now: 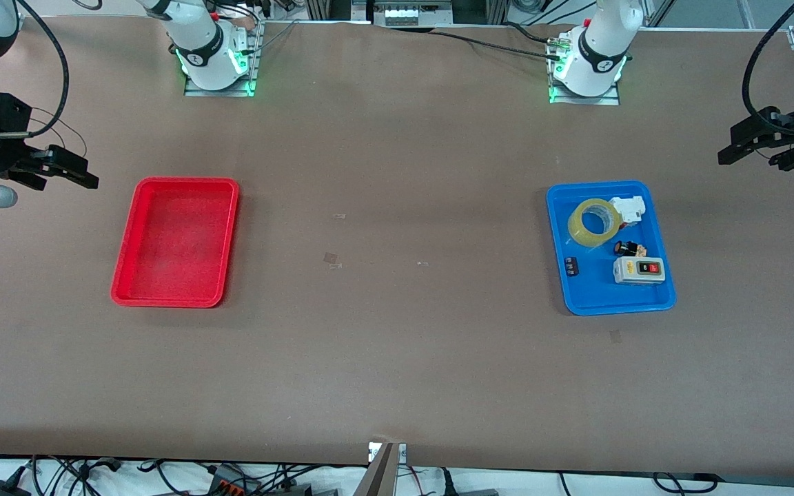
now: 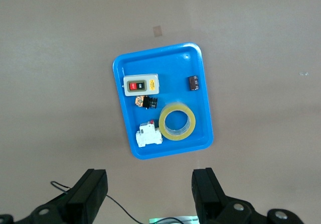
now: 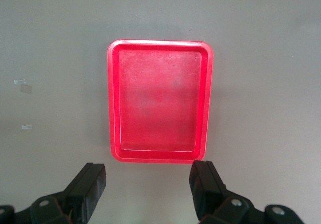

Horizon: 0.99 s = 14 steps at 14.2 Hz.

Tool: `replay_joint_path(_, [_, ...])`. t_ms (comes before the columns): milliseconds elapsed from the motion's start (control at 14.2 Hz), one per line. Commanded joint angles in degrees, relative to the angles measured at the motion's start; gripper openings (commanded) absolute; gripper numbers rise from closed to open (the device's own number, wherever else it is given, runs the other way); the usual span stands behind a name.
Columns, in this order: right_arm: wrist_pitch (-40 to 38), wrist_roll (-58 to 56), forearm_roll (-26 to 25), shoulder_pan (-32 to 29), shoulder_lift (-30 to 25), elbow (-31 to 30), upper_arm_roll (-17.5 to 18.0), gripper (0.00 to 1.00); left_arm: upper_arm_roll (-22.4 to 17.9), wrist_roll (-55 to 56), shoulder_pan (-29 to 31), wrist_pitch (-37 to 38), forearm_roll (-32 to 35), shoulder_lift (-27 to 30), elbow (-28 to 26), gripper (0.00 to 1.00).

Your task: Place and move tape with both arms

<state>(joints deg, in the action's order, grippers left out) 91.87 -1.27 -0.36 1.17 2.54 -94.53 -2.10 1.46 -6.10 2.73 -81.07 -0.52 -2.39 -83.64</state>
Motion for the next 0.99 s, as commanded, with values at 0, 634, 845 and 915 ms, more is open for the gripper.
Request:
replay_joint_path(0, [0.23, -0.49, 0.01, -0.11, -2.71, -2.06, 0.0, 1.0, 0.3, -0.49, 0.17, 1.09, 1.49, 0.37, 0.58, 1.0])
replay_joint_path(634, [1.47, -0.4, 0.18, -0.11, -1.93, -1.53, 0.08, 1.0, 0.3, -0.49, 0.17, 1.61, 1.49, 0.8, 1.11, 1.0])
replay_joint_path(845, [1.73, -0.32, 0.27, -0.11, -1.93, -1.53, 0.08, 1.0, 0.3, -0.49, 0.17, 1.88, 1.49, 0.8, 1.02, 1.0])
replay_joint_path(915, [1.73, -0.32, 0.53, -0.2, -2.02, -1.45, 0.08, 1.0, 0.3, -0.58, 0.17, 2.05, 1.49, 0.8, 0.85, 1.0])
